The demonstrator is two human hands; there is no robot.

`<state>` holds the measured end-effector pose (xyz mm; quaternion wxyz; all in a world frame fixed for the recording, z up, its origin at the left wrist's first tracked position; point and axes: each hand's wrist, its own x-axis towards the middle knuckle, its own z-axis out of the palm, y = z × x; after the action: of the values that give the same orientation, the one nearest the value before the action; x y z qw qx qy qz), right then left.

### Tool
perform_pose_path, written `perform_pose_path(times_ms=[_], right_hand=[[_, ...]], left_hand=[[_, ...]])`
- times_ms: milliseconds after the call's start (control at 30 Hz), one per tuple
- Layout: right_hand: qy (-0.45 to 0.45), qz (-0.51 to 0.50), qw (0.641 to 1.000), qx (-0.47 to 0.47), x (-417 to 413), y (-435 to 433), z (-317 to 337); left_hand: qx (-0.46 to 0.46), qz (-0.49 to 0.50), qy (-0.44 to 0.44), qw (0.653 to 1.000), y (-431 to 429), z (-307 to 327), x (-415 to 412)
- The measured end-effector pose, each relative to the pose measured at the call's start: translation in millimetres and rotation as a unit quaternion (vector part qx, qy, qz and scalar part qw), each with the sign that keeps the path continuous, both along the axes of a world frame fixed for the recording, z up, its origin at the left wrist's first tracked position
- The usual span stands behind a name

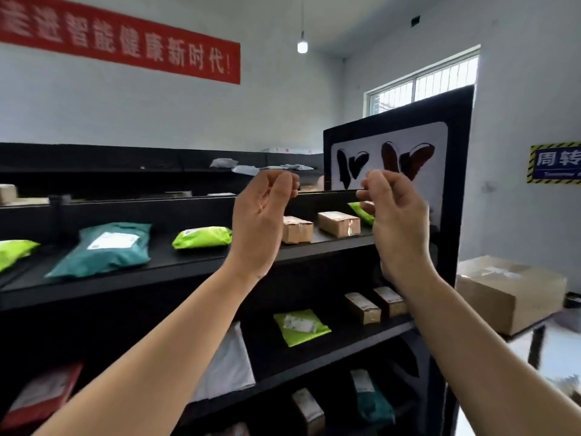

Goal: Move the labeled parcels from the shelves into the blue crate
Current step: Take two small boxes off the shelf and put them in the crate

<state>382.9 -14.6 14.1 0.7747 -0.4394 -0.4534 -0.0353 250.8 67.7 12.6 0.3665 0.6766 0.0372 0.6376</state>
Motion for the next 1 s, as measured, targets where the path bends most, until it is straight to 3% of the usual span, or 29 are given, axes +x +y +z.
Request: perform_pose_path(times_ms=[400,1000], right_hand=[[0.022,0.211,0.977,0.017,-188,77,7],[-0.007,0.437,0.899,-0.028,-514,89,-29]], left_hand=[[-0.013,0.201,0.012,0.98,22,-18,-205],[-0.036,0.489,-0.013,0.872,-52,-38,-555]])
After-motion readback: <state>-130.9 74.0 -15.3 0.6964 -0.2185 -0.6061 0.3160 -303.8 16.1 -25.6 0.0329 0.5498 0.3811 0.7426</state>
